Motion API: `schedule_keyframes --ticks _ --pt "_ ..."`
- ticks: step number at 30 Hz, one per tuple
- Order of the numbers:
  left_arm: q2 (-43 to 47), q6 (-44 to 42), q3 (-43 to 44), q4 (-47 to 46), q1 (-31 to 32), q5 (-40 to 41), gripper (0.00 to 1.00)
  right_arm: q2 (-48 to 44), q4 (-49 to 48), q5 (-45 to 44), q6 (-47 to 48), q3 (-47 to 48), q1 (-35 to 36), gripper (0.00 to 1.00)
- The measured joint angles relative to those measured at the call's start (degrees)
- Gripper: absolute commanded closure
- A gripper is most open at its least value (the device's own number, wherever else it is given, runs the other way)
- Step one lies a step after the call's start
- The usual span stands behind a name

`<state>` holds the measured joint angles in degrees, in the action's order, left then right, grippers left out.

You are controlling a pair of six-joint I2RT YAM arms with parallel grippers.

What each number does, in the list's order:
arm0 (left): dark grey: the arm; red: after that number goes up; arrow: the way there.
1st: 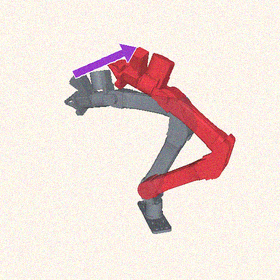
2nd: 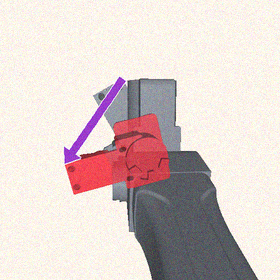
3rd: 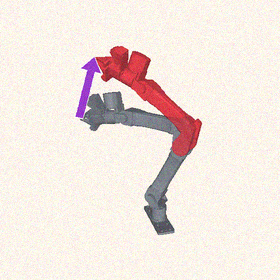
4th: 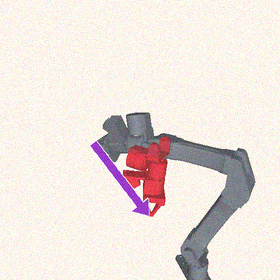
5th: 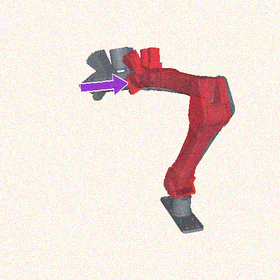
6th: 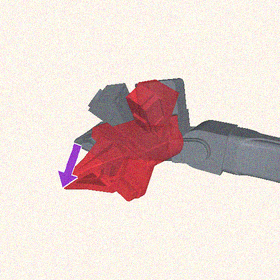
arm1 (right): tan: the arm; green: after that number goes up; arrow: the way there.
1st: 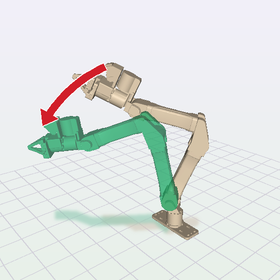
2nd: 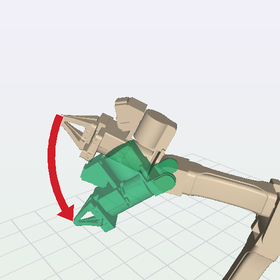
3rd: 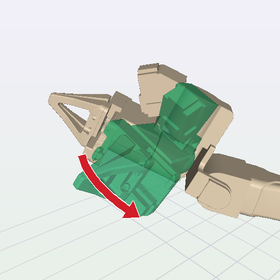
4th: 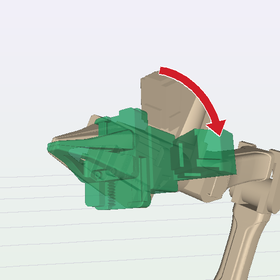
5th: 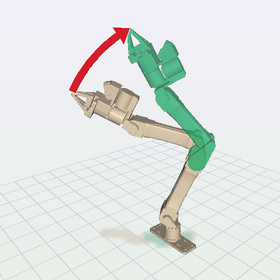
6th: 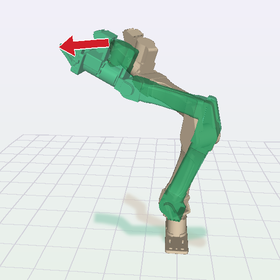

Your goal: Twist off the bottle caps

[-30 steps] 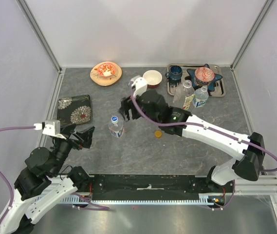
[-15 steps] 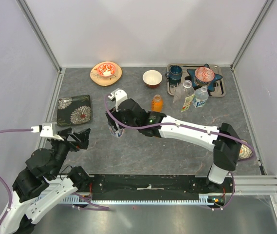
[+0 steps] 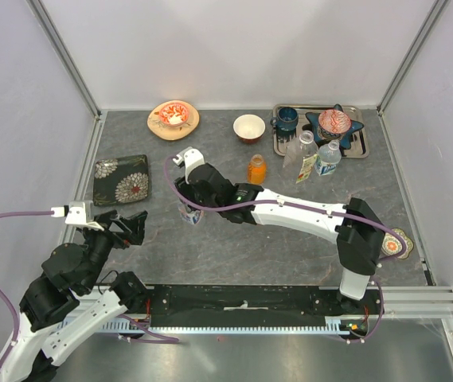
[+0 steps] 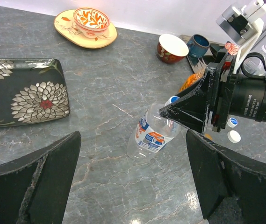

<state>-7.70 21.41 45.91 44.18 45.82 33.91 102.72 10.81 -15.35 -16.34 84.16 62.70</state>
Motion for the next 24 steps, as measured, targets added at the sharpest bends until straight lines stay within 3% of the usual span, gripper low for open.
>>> schedule_keyframes --ticks 3,9,14,15,20,24 --pt "0.0 0.2 0.0 0.0 0.0 0.0 0.01 0.2 0.0 -0.2 0.2 0.0 0.1 0.65" --pt "0.0 0.2 0.0 -0.3 0.0 -0.1 0.01 -1.4 -0.1 -1.7 -0.3 -1.2 0.1 0.78" --pt "-1.4 -1.4 0.0 -3.8 0.0 -1.1 0.01 -10.8 3.0 -4.1 -1.0 -4.5 0.1 0.9" --pt "-2.0 -2.2 0.0 -5.2 0.0 -1.6 0.01 -13.2 3.6 -4.4 -1.1 -4.9 0.1 0.98" --pt "-10.3 -4.6 0.2 -14.5 0.0 -6.8 0.01 -26.9 7.7 -5.6 -3.5 -4.6 -0.2 1.0" --pt "-21.1 -4.6 1.0 -21.8 0.0 -14.8 0.01 -32.6 11.6 -5.1 -5.7 -4.3 -0.4 1.0"
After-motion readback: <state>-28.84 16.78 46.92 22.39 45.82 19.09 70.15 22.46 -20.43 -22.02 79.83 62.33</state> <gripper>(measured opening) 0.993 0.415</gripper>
